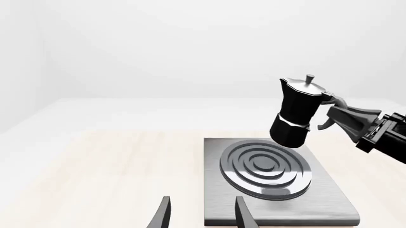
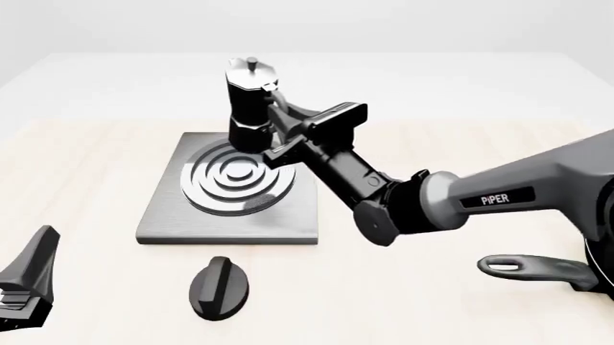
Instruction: Put the moka pot on the stove.
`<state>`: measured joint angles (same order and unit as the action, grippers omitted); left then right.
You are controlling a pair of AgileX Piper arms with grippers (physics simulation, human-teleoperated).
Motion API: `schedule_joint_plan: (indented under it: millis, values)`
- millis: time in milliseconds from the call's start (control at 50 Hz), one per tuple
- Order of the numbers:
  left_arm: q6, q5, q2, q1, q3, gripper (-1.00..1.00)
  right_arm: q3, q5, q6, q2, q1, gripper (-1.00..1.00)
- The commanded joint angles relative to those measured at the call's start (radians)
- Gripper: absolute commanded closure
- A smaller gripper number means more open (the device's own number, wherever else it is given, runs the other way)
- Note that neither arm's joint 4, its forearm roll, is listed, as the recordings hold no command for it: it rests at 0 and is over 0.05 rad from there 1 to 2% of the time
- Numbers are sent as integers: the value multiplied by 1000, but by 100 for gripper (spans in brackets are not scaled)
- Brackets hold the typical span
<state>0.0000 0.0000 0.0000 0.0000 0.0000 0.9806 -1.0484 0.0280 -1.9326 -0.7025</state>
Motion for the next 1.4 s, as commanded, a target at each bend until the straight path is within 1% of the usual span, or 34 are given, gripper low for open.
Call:
schedule_joint_plan:
  millis: [20,200,1120,1400]
  values:
    - [0,0,0,0,0,-100,72,6,13,-50,-1,100]
    - [0,0,0,0,0,-100,112,14,16,-88,0,100]
    - [0,0,0,0,0,-100,138,65,26,-142,-15,100]
    - [0,0,0,0,0,-100,162,86,29,-170,-13,100]
